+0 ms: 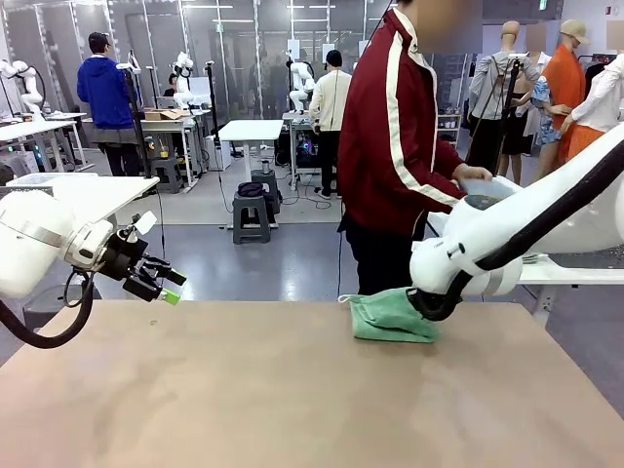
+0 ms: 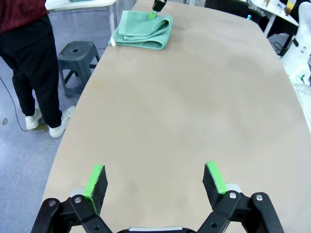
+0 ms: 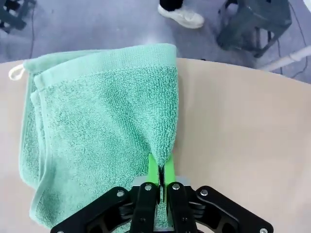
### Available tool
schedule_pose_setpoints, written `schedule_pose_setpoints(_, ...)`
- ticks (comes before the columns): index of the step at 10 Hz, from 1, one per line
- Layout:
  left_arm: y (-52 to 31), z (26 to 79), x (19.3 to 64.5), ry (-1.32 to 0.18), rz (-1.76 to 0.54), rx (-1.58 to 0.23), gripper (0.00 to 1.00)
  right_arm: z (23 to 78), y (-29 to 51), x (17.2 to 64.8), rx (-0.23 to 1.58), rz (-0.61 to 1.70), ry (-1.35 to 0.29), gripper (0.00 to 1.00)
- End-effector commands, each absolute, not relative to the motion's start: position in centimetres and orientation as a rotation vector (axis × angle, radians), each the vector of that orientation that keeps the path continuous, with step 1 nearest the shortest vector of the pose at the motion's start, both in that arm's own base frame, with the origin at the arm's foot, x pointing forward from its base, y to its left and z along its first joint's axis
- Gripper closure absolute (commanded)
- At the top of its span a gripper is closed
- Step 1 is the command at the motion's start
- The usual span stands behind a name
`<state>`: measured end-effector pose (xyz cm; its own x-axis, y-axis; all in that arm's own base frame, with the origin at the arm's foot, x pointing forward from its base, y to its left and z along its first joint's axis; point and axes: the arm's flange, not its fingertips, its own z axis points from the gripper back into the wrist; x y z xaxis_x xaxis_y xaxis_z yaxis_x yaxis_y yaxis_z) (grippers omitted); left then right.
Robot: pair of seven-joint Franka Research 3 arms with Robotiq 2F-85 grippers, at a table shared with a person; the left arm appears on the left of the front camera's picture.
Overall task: Fold the towels and place them in the basket.
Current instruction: Place the folded Towel with hook on the right side of the table.
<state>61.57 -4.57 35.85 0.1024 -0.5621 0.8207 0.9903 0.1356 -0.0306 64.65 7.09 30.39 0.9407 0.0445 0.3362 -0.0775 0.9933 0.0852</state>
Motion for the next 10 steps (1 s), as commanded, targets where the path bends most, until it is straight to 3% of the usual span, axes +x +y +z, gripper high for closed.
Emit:
schedule_pose_setpoints(1, -4.6, 36.0, 61.5, -0.768, -1.299, -0.712, 0.00, 31.5, 5.1, 65.8, 0.023, 0.101, -0.305, 0.95)
schedule_pose_setpoints(3, -4.6, 36.0, 61.5, -0.768, -1.299, -0.712, 0.00, 31.5, 4.1, 65.9, 0.007, 0.097, -0.354, 0.95)
schedule_pose_setpoints(8, -4.6, 36.0, 61.5, -0.768, -1.299, -0.712, 0.00, 31.4, 4.2, 65.5, 0.047, 0.080, -0.301, 0.95)
schedule_pose_setpoints(10, -4.6, 36.0, 61.5, -0.768, -1.299, -0.712, 0.00, 31.4, 3.3, 66.0, -0.061, 0.181, -0.251, 0.95)
